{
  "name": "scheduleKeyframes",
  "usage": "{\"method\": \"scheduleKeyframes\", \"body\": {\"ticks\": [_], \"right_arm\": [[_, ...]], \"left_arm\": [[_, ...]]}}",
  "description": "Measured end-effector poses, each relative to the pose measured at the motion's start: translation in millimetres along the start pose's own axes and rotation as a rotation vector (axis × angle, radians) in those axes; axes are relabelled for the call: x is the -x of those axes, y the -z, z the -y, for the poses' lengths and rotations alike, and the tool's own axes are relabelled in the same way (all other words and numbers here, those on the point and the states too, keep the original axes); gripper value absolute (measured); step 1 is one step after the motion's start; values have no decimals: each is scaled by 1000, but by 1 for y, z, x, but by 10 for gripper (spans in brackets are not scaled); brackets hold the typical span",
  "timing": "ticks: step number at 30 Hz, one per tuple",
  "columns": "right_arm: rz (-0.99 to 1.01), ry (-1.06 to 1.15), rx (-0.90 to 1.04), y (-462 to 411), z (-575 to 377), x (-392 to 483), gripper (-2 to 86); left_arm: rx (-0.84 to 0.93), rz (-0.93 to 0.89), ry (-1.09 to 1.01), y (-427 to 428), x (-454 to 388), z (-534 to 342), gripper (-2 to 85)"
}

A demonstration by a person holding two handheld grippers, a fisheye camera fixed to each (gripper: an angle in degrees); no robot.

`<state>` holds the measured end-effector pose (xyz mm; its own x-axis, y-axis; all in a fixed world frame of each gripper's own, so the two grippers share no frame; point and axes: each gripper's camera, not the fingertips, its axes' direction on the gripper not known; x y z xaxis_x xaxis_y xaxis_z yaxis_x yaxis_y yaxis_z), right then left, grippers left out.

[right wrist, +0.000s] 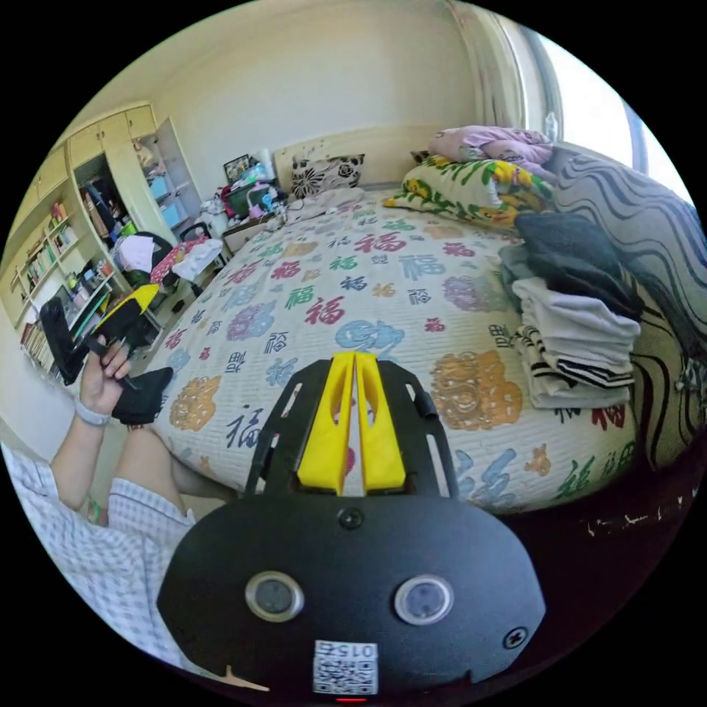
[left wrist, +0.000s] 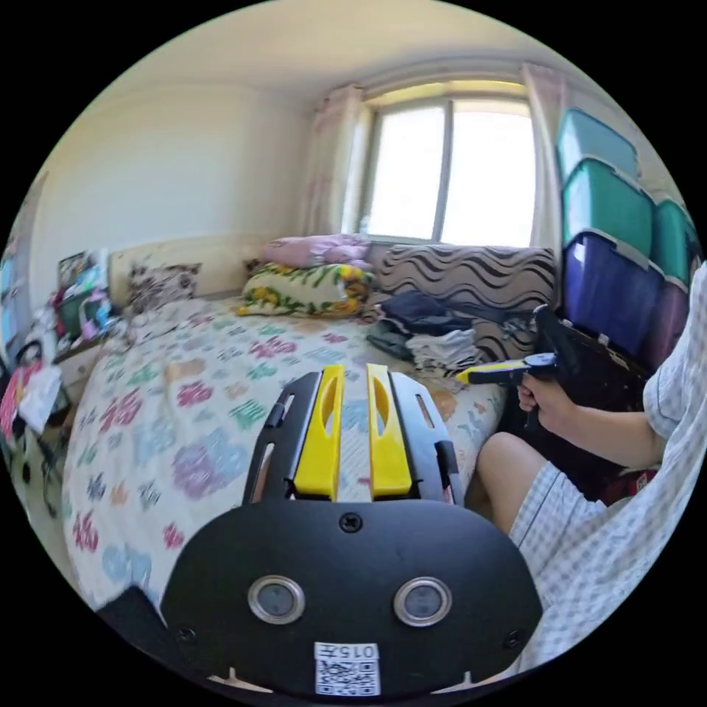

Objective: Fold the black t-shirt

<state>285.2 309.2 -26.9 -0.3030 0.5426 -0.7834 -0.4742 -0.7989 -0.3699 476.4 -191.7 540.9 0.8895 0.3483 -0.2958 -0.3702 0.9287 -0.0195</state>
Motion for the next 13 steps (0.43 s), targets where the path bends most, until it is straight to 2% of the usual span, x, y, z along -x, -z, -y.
{"method": "scheduleKeyframes", "body": {"ticks": [3, 4, 6, 13], "right_arm": [[20, -118, -55, 18, -50, -40, -5], [24, -148, -66, 19, -61, -48, -5], [37, -286, -94, 18, -103, -73, -6], [186, -425, -108, 26, -190, -102, -6]], "left_arm": [[38, -255, -148, -89, -54, 58, 60], [99, -356, -166, -128, -76, 81, 44], [210, -438, -202, -185, -110, 113, 13], [341, -244, -215, -352, -205, 192, 42]]}}
